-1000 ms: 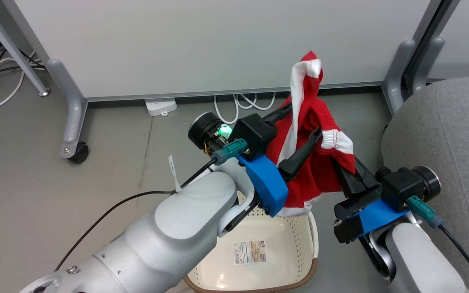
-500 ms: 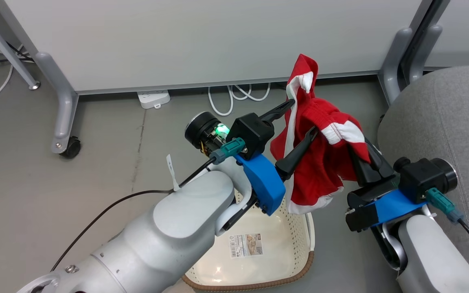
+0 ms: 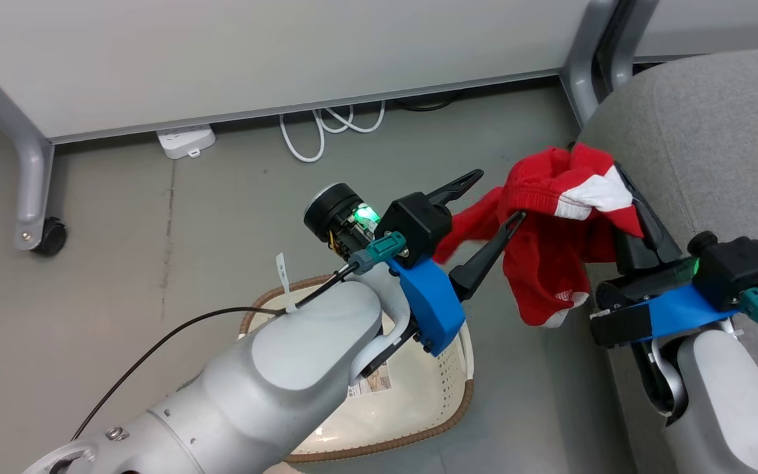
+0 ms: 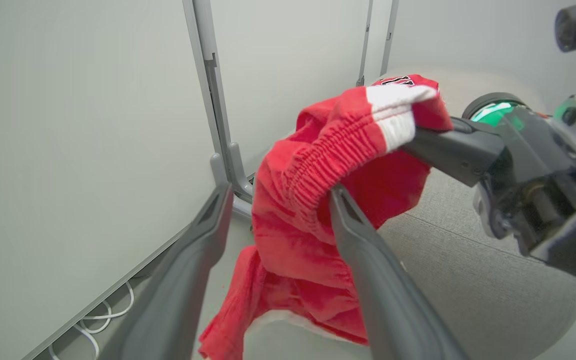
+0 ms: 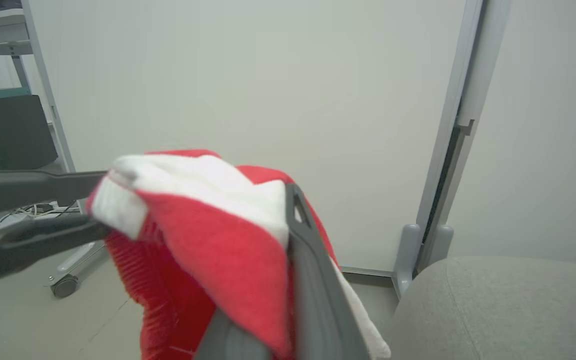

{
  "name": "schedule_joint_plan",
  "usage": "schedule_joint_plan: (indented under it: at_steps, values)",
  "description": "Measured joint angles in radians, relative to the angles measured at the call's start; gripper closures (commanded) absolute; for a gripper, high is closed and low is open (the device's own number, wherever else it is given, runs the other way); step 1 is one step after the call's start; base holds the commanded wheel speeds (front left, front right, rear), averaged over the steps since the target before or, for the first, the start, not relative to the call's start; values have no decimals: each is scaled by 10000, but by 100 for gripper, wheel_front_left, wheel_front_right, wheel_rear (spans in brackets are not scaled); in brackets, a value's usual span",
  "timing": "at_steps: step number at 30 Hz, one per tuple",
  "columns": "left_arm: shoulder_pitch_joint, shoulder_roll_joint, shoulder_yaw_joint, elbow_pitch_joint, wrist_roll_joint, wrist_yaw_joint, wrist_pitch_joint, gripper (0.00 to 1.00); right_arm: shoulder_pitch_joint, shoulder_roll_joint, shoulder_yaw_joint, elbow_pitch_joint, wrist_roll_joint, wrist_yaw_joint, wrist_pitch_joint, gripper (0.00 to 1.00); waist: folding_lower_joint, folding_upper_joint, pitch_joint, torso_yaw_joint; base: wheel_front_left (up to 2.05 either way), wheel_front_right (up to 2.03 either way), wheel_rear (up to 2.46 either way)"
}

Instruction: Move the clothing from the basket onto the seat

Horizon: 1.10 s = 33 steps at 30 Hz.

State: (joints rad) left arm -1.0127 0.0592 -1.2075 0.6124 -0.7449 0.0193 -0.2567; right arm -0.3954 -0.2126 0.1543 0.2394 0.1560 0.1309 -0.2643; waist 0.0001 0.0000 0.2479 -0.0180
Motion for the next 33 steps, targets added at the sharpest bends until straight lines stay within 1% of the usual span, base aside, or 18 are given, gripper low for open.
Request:
schedule_joint_plan:
  at_steps: [21,29,33]
  values:
    - [-151,-58,-460,-31,485,-132,270,0,-16,345,-1636,-579,8,0,0,100,-1,0,960,-2050,0,0,0]
    - [-239,-59,-533,-73,598,-146,416,0,128,566,-2134,-713,31,0,0,100,0,0,1385,-2567,0,0,0]
    - [-257,-59,-546,-65,610,-159,437,0,170,677,-2186,-757,31,0,0,100,0,0,1543,-2720,0,0,0]
